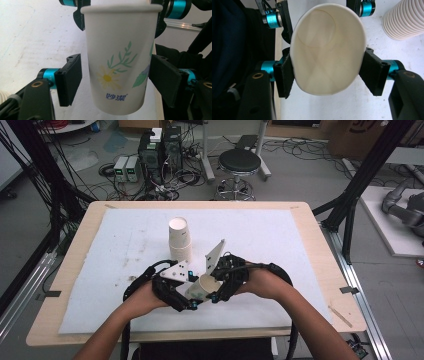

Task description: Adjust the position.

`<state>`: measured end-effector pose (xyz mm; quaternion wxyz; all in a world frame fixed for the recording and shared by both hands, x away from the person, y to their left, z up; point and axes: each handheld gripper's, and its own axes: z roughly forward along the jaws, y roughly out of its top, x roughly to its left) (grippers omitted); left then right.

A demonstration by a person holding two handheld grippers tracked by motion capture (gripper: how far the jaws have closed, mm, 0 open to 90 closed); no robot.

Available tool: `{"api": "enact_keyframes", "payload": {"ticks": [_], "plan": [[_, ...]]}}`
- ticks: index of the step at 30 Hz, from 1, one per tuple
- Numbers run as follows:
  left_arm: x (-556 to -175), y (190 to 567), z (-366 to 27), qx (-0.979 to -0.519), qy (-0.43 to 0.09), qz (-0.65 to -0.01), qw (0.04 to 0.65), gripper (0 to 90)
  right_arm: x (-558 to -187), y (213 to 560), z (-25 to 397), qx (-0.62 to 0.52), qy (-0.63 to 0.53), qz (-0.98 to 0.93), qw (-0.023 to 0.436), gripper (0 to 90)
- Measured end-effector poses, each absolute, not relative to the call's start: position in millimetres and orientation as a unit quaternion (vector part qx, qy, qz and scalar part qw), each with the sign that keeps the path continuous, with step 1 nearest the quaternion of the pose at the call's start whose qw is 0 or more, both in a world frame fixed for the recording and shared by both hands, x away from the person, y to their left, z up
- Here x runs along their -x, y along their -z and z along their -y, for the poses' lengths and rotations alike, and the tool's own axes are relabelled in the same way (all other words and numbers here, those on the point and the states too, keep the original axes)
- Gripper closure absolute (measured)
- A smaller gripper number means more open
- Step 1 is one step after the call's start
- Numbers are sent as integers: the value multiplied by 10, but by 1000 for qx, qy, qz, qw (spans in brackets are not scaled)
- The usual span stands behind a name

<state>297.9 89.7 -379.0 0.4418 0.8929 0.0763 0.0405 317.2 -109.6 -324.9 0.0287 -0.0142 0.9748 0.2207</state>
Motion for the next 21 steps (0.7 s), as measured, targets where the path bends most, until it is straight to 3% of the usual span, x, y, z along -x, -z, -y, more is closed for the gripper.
{"api": "enact_keyframes", "payload": {"ticks": [7, 15, 21], "plan": [[-2976, 3797, -857, -896, -33, -70, 438, 364, -3161, 3278, 1063, 19, -207, -978, 31, 351], [-2978, 3822, -855, -892, -22, -73, 445, 373, -3147, 3279, 1059, 27, -207, -978, 30, 349], [-2971, 3841, -886, -881, -21, -80, 465, 344, -3149, 3254, 1085, 18, -238, -971, 20, 258]]}}
